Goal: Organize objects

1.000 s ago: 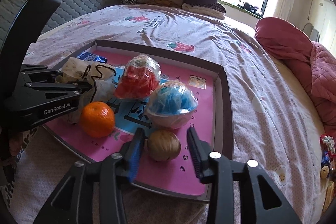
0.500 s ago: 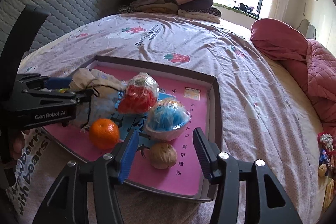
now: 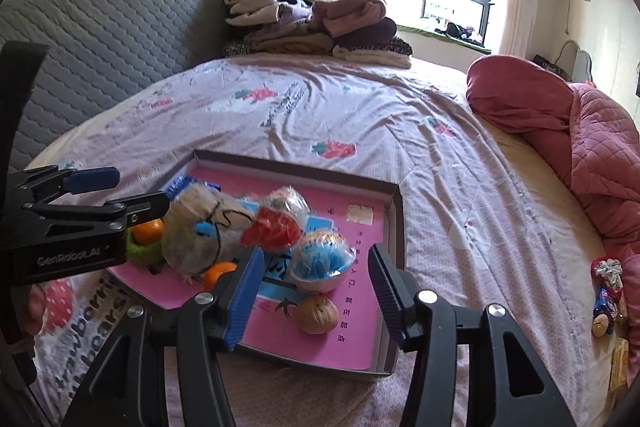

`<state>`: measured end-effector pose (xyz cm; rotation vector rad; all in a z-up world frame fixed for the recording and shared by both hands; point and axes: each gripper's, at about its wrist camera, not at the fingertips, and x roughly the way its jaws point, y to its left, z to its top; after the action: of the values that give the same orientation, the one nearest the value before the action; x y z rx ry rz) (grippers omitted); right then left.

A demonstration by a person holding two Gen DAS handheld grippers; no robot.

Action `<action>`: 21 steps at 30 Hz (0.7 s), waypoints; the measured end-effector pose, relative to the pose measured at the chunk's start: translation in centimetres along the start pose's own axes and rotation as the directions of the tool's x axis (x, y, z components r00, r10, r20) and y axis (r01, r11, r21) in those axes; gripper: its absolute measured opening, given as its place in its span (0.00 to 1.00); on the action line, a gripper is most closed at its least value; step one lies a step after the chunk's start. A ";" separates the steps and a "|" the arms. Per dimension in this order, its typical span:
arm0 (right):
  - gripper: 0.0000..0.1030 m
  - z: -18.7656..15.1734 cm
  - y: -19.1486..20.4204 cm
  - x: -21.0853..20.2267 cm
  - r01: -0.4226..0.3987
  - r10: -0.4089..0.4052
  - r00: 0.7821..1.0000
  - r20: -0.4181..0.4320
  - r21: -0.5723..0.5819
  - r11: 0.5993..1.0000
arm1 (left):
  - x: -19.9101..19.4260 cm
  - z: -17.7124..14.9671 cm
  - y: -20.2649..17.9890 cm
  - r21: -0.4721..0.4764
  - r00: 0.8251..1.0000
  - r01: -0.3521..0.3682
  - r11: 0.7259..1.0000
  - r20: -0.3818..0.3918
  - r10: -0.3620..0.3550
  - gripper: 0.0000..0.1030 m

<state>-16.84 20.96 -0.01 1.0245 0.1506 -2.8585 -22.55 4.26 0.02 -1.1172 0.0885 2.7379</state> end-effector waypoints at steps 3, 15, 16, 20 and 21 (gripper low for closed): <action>0.59 0.5 0.2 -1.4 0.005 -0.005 1.000 0.027 0.002 1.000 | -1.8 0.0 0.3 -0.014 1.000 -0.011 1.000 0.024 0.011 0.74; 0.63 1.8 1.3 -6.8 0.023 -0.023 0.995 0.096 -0.002 1.000 | -8.5 -0.6 -0.2 -0.012 0.994 -0.034 0.999 0.106 0.035 0.75; 0.63 1.9 1.3 -7.3 0.025 -0.025 0.995 0.101 0.000 1.000 | -9.1 -0.8 -0.3 -0.016 0.992 -0.040 0.999 0.116 0.042 0.75; 0.64 2.0 1.5 -8.9 0.014 -0.015 0.993 0.118 0.009 1.000 | -11.6 -1.7 -0.5 -0.019 0.986 -0.061 0.998 0.154 0.063 0.75; 0.64 1.9 1.6 -9.3 0.016 -0.017 0.992 0.121 0.008 1.000 | -12.0 -1.9 -0.5 -0.021 0.985 -0.064 0.998 0.159 0.067 0.75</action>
<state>-10.71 19.72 7.31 0.8511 0.1404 -2.9279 -12.74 2.75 7.09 -0.9095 0.0832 2.8799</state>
